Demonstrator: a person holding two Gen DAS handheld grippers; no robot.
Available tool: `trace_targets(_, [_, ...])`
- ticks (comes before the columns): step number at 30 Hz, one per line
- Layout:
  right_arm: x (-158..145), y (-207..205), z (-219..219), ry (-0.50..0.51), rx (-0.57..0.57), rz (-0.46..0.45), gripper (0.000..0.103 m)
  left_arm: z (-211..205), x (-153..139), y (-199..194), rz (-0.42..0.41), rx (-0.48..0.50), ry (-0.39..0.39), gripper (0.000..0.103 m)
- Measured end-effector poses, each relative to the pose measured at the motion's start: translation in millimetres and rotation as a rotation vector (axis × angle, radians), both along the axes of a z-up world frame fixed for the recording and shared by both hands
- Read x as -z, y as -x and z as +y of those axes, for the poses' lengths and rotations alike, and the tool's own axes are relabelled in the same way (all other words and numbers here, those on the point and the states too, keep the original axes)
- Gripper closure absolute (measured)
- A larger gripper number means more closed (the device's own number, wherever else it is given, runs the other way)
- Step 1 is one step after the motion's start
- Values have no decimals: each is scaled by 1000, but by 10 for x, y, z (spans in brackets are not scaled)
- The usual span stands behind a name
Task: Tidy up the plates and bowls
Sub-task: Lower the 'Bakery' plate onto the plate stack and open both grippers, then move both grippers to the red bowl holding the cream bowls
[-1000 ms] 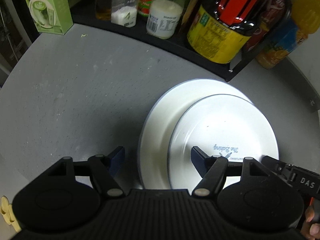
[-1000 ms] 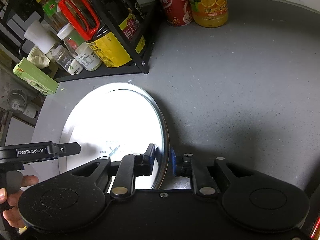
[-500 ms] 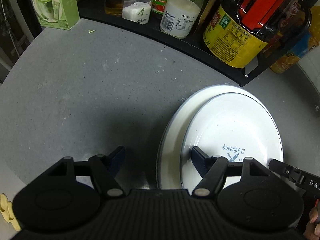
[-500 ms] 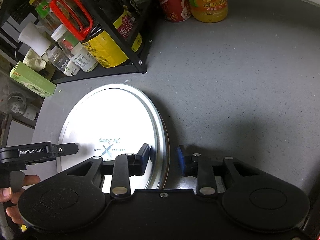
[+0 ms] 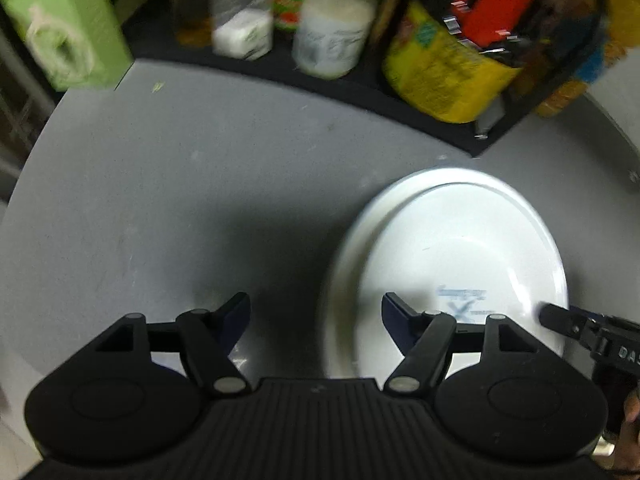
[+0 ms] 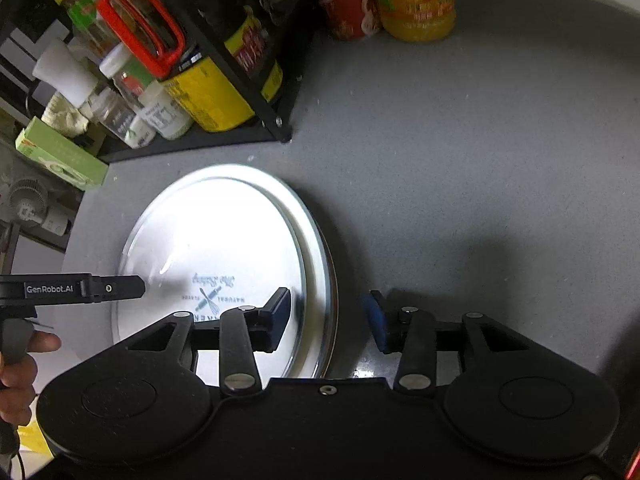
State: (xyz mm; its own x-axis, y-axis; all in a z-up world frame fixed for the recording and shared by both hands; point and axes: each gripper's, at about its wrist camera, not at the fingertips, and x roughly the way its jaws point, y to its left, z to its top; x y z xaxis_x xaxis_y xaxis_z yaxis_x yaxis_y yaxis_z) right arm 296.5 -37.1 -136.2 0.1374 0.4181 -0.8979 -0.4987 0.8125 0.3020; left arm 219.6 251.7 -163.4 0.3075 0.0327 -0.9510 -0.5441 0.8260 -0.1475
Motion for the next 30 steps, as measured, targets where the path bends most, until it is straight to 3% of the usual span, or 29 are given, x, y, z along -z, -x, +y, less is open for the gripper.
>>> trace_targets(9, [-281,114,-171,-41,5,-43,39,-301,-273,-137,-26,66,8,31])
trace_targets(15, [-450,249,-313,-44,6,-81,18,-609,-408,-67,-31,104,-29,30])
trace_targets(18, [-542,318,-386,-47,8,-108,13,-757,-479,-10,-40,112,-41,28])
trace_targets(22, [-650,391,-499,-59,10,-126,11,-863,-530,55,-63,117,-19,22])
trace_targets(25, [-736,459,-567,-52,17,-161,11,-986,-645,118,-103,128,-65,12])
trace_targets(30, [-886,569,-725,-61,35,-207,10,-1161,-761,223,-144,139,-59,1])
